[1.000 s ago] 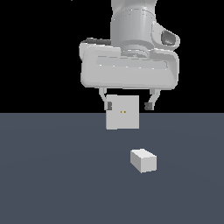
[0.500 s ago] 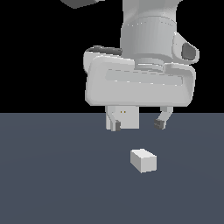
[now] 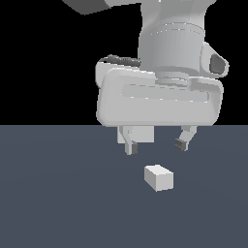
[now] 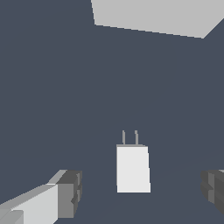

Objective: Plug the charger into the wall socket.

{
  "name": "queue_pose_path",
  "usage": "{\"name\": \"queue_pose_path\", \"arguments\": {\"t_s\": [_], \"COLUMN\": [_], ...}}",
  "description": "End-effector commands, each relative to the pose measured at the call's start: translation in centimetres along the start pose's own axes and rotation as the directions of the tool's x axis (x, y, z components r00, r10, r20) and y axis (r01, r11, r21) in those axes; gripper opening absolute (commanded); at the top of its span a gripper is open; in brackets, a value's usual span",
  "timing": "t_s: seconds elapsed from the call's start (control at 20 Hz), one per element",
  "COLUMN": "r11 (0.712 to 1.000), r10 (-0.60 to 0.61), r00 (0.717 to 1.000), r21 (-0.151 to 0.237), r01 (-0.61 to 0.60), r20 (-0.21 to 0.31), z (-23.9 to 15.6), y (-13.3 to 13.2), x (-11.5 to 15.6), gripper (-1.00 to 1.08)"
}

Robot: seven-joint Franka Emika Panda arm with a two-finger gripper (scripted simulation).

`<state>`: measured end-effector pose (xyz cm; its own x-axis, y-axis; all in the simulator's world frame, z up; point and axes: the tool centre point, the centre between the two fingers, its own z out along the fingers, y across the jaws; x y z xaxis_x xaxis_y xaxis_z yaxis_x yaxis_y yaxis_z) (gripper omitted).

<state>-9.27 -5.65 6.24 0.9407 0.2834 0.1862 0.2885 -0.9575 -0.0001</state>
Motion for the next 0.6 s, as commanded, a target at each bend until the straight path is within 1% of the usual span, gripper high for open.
{"name": "queue_pose_path", "arguments": {"t_s": [0.0, 0.25, 0.55], "r11": [1.000, 1.000, 1.000], "r10": [-0.001, -0.001, -0.002], "r00": [1.000, 1.000, 1.000], "r21": [0.000, 0.000, 0.000], "r01": [0.001, 0.001, 0.002], "r20": [0.000, 0.000, -0.001], "z": [0.0, 0.9, 3.4], "y": [0.0, 0.0, -0.1], "x": [0.0, -0.2, -0.7], "gripper": [1.00, 1.00, 1.00]}}
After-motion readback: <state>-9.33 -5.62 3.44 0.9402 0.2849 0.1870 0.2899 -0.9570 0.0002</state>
